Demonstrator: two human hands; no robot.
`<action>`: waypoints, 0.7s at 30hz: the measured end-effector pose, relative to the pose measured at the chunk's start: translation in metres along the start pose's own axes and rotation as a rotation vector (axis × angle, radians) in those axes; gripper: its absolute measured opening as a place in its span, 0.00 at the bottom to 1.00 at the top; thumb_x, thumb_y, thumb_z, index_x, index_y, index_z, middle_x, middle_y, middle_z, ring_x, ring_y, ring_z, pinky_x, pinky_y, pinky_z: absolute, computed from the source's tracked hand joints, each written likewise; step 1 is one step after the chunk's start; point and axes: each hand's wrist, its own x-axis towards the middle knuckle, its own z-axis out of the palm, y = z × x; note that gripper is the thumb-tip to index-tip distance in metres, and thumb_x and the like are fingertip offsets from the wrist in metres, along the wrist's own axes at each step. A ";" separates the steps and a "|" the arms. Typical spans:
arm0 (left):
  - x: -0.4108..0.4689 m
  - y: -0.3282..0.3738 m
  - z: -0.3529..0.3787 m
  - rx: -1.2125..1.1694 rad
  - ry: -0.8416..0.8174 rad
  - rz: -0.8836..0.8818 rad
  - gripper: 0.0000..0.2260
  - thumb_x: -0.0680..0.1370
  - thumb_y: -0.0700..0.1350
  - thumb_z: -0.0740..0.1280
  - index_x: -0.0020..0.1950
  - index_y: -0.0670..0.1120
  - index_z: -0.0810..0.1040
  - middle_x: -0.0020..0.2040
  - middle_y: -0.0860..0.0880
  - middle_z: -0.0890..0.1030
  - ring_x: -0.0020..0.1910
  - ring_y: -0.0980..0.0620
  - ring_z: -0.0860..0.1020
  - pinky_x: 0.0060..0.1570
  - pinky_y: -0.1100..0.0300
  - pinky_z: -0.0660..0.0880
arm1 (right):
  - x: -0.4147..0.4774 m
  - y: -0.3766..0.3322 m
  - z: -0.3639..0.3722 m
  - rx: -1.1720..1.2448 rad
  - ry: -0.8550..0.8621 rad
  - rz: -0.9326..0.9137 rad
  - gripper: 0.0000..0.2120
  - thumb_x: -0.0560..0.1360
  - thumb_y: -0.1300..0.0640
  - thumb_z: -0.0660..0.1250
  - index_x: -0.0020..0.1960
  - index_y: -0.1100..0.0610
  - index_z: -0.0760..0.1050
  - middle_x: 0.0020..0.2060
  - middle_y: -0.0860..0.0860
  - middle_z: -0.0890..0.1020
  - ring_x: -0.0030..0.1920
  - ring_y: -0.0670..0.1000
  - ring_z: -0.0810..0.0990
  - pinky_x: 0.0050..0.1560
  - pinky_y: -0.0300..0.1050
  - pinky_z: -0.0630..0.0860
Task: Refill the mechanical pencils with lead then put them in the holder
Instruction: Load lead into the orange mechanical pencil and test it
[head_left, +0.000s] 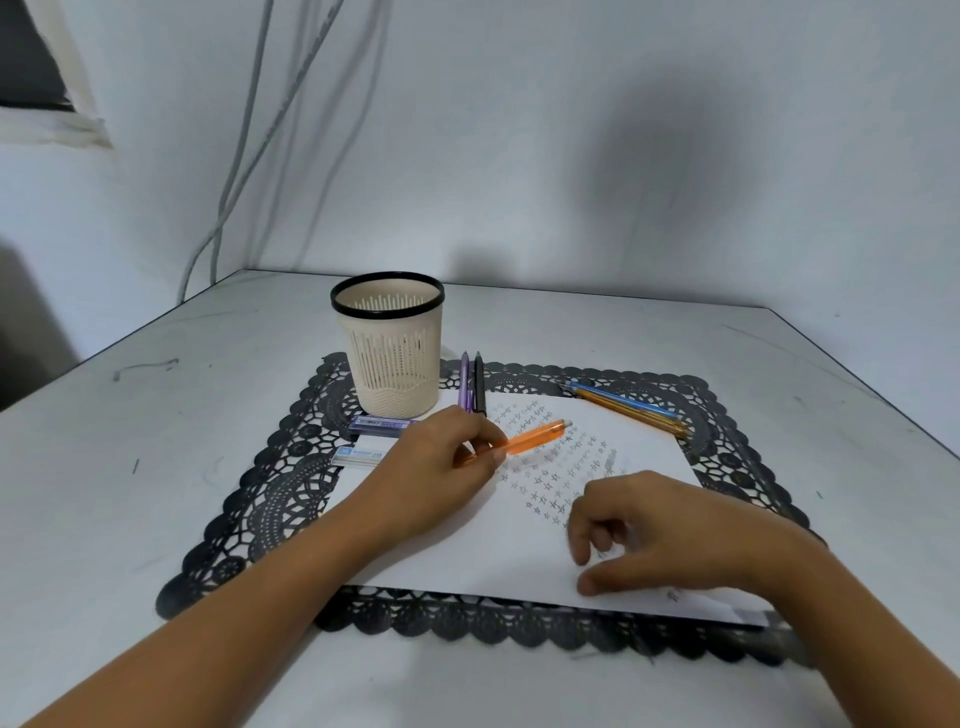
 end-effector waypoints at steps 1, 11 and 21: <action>0.000 0.000 0.000 0.001 -0.002 0.000 0.06 0.76 0.46 0.65 0.51 0.49 0.79 0.44 0.57 0.75 0.41 0.60 0.73 0.41 0.75 0.67 | 0.000 0.000 0.000 0.002 -0.004 0.001 0.06 0.69 0.46 0.71 0.42 0.44 0.75 0.38 0.43 0.75 0.40 0.40 0.71 0.43 0.37 0.70; 0.000 0.002 -0.001 0.006 0.003 -0.007 0.06 0.76 0.45 0.65 0.51 0.49 0.79 0.46 0.54 0.76 0.42 0.59 0.74 0.42 0.73 0.67 | -0.001 -0.002 -0.002 0.062 -0.016 0.006 0.04 0.69 0.48 0.71 0.43 0.45 0.77 0.39 0.44 0.77 0.40 0.42 0.73 0.44 0.39 0.71; 0.000 0.002 -0.001 -0.011 0.003 -0.015 0.05 0.76 0.45 0.65 0.50 0.49 0.78 0.45 0.53 0.76 0.42 0.57 0.75 0.43 0.69 0.69 | -0.038 -0.020 -0.007 -0.024 -0.122 -0.064 0.04 0.72 0.46 0.67 0.46 0.41 0.77 0.44 0.40 0.77 0.44 0.42 0.78 0.46 0.42 0.76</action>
